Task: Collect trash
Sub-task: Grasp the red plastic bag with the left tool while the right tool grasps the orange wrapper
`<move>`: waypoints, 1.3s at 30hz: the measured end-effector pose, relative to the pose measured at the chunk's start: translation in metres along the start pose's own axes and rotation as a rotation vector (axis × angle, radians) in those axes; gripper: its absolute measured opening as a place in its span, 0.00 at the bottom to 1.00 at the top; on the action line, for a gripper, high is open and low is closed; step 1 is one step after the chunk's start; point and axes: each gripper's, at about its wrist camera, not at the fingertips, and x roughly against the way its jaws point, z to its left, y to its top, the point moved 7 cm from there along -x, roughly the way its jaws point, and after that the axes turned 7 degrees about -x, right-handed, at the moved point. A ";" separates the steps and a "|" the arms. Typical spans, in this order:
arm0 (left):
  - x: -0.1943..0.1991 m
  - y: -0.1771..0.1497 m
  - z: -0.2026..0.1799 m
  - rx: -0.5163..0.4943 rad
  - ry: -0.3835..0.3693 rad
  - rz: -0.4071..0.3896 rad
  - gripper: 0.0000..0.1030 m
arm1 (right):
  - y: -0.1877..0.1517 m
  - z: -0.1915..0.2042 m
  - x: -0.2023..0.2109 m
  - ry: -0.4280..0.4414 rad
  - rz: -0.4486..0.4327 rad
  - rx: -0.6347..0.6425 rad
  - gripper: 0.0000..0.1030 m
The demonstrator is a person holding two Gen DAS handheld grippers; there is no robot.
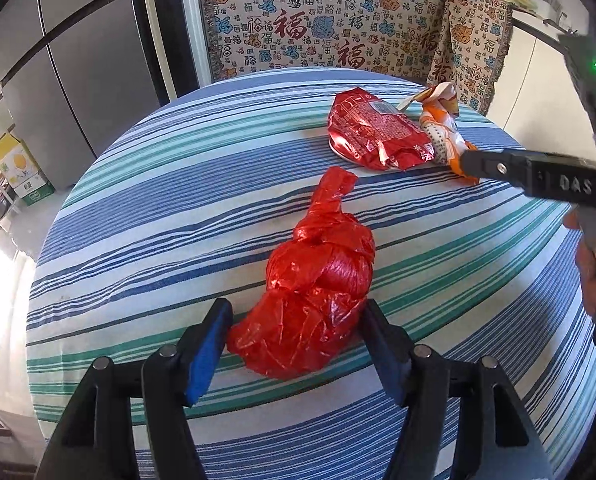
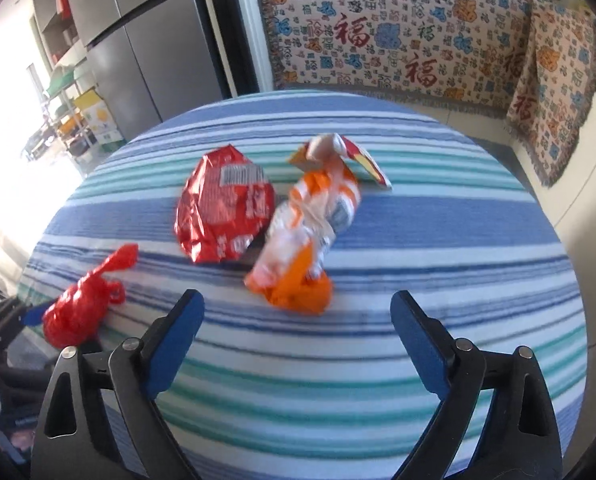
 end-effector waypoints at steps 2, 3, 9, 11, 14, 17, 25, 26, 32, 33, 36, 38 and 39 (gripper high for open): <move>-0.001 0.002 -0.001 -0.001 -0.002 -0.001 0.66 | 0.005 0.002 -0.016 -0.003 0.042 0.002 0.79; -0.001 0.002 -0.001 -0.004 -0.002 -0.002 0.66 | 0.005 0.000 -0.020 -0.009 0.057 0.000 0.72; 0.000 0.001 -0.001 -0.001 -0.001 -0.005 0.66 | -0.023 -0.012 0.010 0.002 0.040 0.036 0.42; 0.000 0.000 -0.001 0.000 -0.001 -0.007 0.66 | -0.042 -0.012 0.030 0.012 0.033 0.072 0.42; 0.001 -0.001 -0.004 0.002 0.001 -0.014 0.66 | -0.074 -0.014 0.056 0.020 0.028 0.102 0.43; 0.002 -0.003 -0.006 0.008 0.005 -0.022 0.67 | -0.094 -0.015 0.073 -0.001 -0.006 0.113 0.53; 0.004 -0.004 -0.008 0.013 0.017 -0.057 0.75 | -0.109 -0.015 0.049 -0.044 0.043 0.078 0.79; 0.003 -0.005 -0.007 0.018 0.023 -0.059 0.77 | -0.109 -0.016 0.049 -0.055 0.029 0.077 0.82; 0.004 -0.002 -0.004 0.018 -0.006 -0.017 0.79 | -0.106 -0.025 0.052 -0.057 0.068 0.054 0.88; 0.006 0.001 -0.002 0.028 -0.028 -0.022 0.79 | -0.102 -0.027 0.056 -0.046 0.063 0.043 0.88; 0.015 0.009 0.004 0.076 -0.095 -0.073 0.79 | -0.089 -0.030 0.066 -0.035 0.053 0.032 0.88; 0.013 0.014 0.007 0.099 -0.115 -0.078 0.79 | -0.080 -0.029 0.067 -0.025 0.071 0.025 0.88; 0.010 0.016 0.007 0.107 -0.119 -0.072 0.79 | -0.076 -0.028 0.066 -0.018 0.086 0.021 0.88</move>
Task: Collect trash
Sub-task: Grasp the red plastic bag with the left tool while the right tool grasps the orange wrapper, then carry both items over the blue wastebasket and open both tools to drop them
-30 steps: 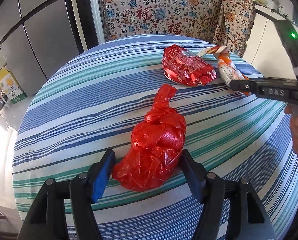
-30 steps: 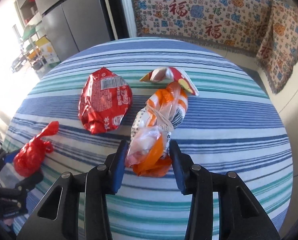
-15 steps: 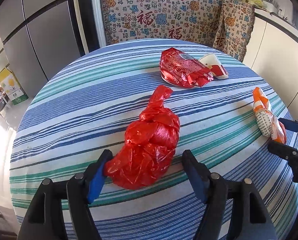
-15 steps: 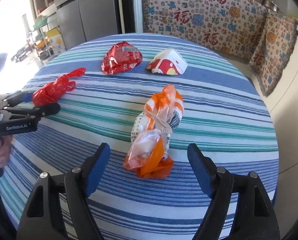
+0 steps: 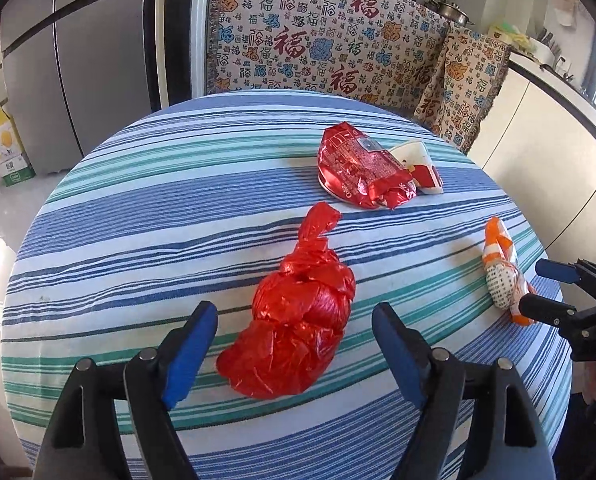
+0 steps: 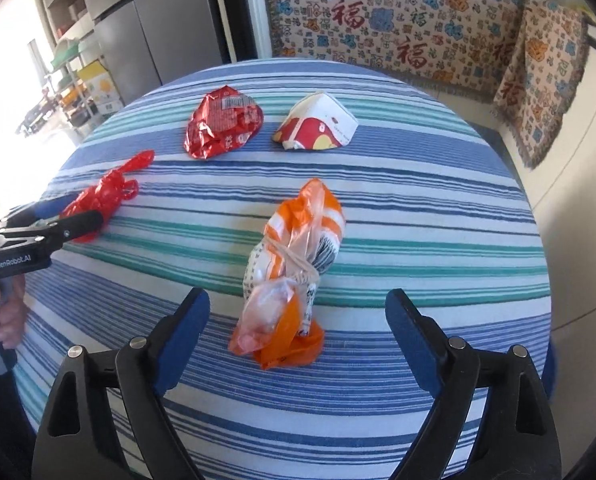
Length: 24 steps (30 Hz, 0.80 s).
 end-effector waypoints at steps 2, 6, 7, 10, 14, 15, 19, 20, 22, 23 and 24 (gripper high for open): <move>-0.006 0.003 -0.003 -0.003 -0.012 0.013 0.77 | 0.006 0.003 -0.005 0.002 0.045 0.000 0.87; -0.006 0.004 -0.014 -0.060 0.001 0.010 0.71 | 0.012 0.008 -0.015 -0.025 0.074 -0.006 0.82; -0.005 0.003 -0.017 -0.077 0.007 0.010 0.64 | 0.012 0.009 -0.019 -0.027 0.090 -0.008 0.82; -0.005 -0.002 -0.021 -0.114 0.025 0.017 0.44 | 0.008 0.007 -0.025 -0.009 0.124 -0.025 0.51; 0.002 -0.002 -0.018 -0.100 0.011 -0.008 0.43 | 0.003 0.008 -0.005 -0.002 0.075 -0.025 0.48; 0.005 -0.002 -0.018 -0.095 0.007 -0.017 0.43 | 0.002 0.009 0.001 0.003 0.063 -0.023 0.48; 0.017 0.003 -0.020 -0.080 -0.029 -0.059 0.42 | -0.004 0.006 0.025 0.021 0.029 -0.019 0.48; 0.020 0.003 -0.022 -0.079 -0.037 -0.066 0.42 | -0.005 0.004 0.029 0.022 0.024 -0.023 0.48; 0.022 0.003 -0.026 -0.079 -0.057 -0.074 0.42 | -0.009 -0.003 0.034 0.030 0.021 -0.034 0.48; 0.023 0.002 -0.029 -0.081 -0.064 -0.075 0.42 | -0.012 -0.006 0.036 0.032 0.022 -0.038 0.48; 0.023 0.001 -0.031 -0.085 -0.068 -0.076 0.42 | -0.014 -0.008 0.037 0.031 0.020 -0.041 0.48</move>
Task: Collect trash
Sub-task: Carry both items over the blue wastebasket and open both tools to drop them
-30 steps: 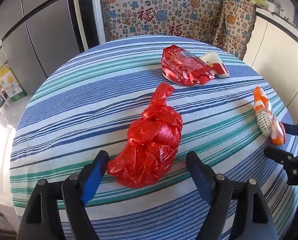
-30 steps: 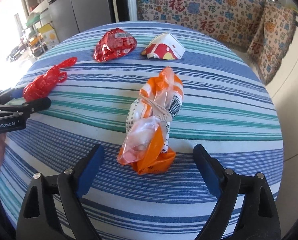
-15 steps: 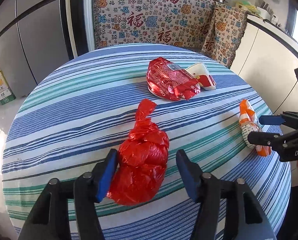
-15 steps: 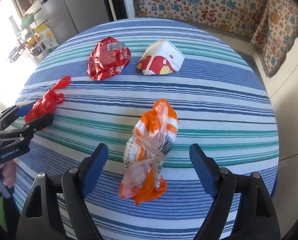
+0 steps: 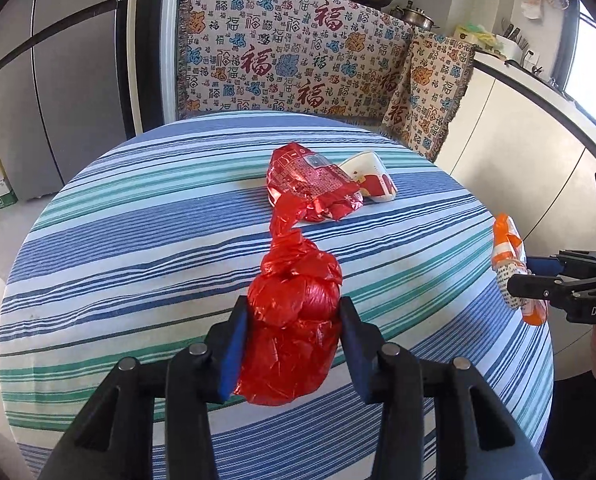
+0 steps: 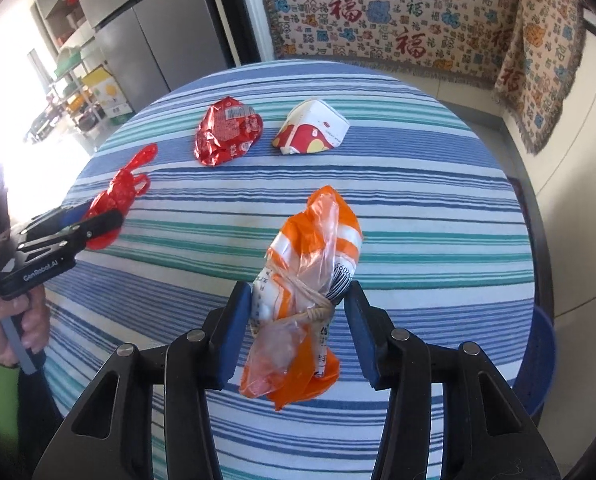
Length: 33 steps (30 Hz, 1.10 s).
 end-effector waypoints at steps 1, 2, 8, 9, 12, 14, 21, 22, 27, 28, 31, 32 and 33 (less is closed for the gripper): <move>0.000 -0.001 -0.002 -0.006 -0.003 0.000 0.42 | -0.002 -0.002 0.002 0.003 0.000 -0.003 0.48; 0.000 -0.001 -0.006 -0.014 -0.008 -0.001 0.42 | -0.005 -0.005 0.004 0.008 -0.001 -0.006 0.48; 0.000 -0.002 -0.030 -0.055 -0.027 -0.011 0.42 | -0.020 -0.029 0.022 0.008 -0.015 -0.038 0.48; 0.002 -0.001 -0.035 -0.065 -0.032 -0.016 0.42 | -0.022 -0.034 0.026 0.006 -0.016 -0.042 0.48; 0.006 0.003 -0.051 -0.094 -0.038 -0.030 0.42 | -0.026 -0.052 0.036 -0.004 -0.029 -0.060 0.48; 0.008 0.007 -0.064 -0.116 -0.049 -0.034 0.42 | -0.029 -0.068 0.046 -0.015 -0.041 -0.077 0.48; 0.005 0.016 -0.125 -0.174 -0.124 -0.042 0.42 | -0.033 -0.141 0.084 -0.087 -0.087 -0.156 0.48; 0.004 0.018 -0.136 -0.185 -0.139 -0.043 0.42 | -0.035 -0.153 0.090 -0.097 -0.092 -0.171 0.48; -0.004 0.030 -0.188 -0.239 -0.213 -0.043 0.42 | -0.042 -0.205 0.112 -0.138 -0.117 -0.234 0.48; -0.006 0.033 -0.197 -0.246 -0.226 -0.043 0.42 | -0.043 -0.214 0.116 -0.144 -0.122 -0.245 0.48; -0.010 0.045 -0.230 -0.268 -0.268 -0.048 0.42 | -0.045 -0.238 0.122 -0.152 -0.129 -0.271 0.48; -0.012 0.049 -0.241 -0.277 -0.280 -0.049 0.42 | -0.046 -0.247 0.124 -0.156 -0.129 -0.279 0.48; -0.015 0.053 -0.255 -0.288 -0.292 -0.050 0.42 | -0.046 -0.252 0.124 -0.161 -0.130 -0.287 0.48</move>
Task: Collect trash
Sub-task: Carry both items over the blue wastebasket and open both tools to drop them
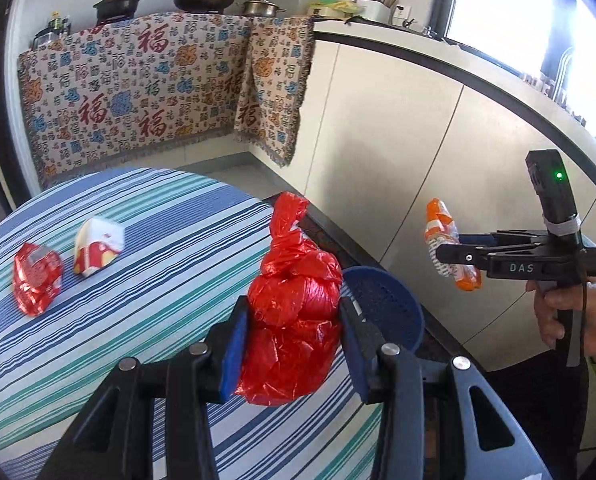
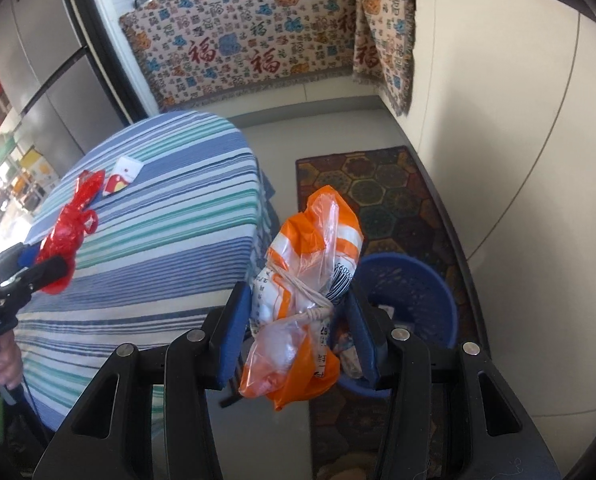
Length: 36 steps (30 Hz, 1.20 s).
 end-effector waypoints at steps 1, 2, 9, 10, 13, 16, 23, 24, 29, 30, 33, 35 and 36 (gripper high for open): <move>-0.005 0.006 -0.008 -0.007 -0.010 -0.001 0.42 | 0.002 -0.007 -0.001 -0.003 0.001 -0.008 0.48; -0.011 0.012 -0.017 -0.012 -0.021 -0.001 0.42 | 0.003 -0.014 -0.003 -0.005 0.003 -0.015 0.48; -0.062 0.037 -0.061 -0.027 -0.068 0.022 0.42 | 0.010 -0.057 -0.017 -0.024 0.013 -0.047 0.48; -0.069 0.039 -0.064 -0.027 -0.071 0.027 0.42 | 0.010 -0.062 -0.019 -0.024 0.014 -0.051 0.48; -0.090 0.042 -0.073 -0.014 -0.076 0.040 0.42 | 0.012 -0.078 -0.029 -0.039 0.018 -0.060 0.48; -0.111 0.039 -0.081 0.002 -0.090 0.058 0.42 | 0.011 -0.094 -0.039 -0.069 0.009 -0.069 0.48; -0.155 0.028 -0.098 -0.013 -0.096 0.109 0.42 | -0.001 -0.122 -0.056 -0.059 0.035 -0.139 0.48; -0.160 0.027 -0.101 -0.011 -0.098 0.115 0.42 | 0.001 -0.123 -0.057 -0.061 0.034 -0.138 0.48; -0.183 0.019 -0.109 -0.001 -0.110 0.137 0.42 | 0.002 -0.132 -0.059 -0.052 0.040 -0.164 0.48; -0.187 0.019 -0.110 -0.001 -0.113 0.140 0.42 | 0.002 -0.134 -0.061 -0.052 0.042 -0.167 0.48; -0.199 0.018 -0.113 -0.004 -0.118 0.149 0.42 | 0.004 -0.136 -0.063 -0.043 0.045 -0.179 0.48; -0.206 0.017 -0.116 -0.010 -0.123 0.155 0.42 | 0.004 -0.137 -0.062 -0.044 0.040 -0.185 0.49; -0.211 0.016 -0.117 -0.016 -0.131 0.160 0.43 | 0.003 -0.138 -0.061 -0.046 0.035 -0.188 0.51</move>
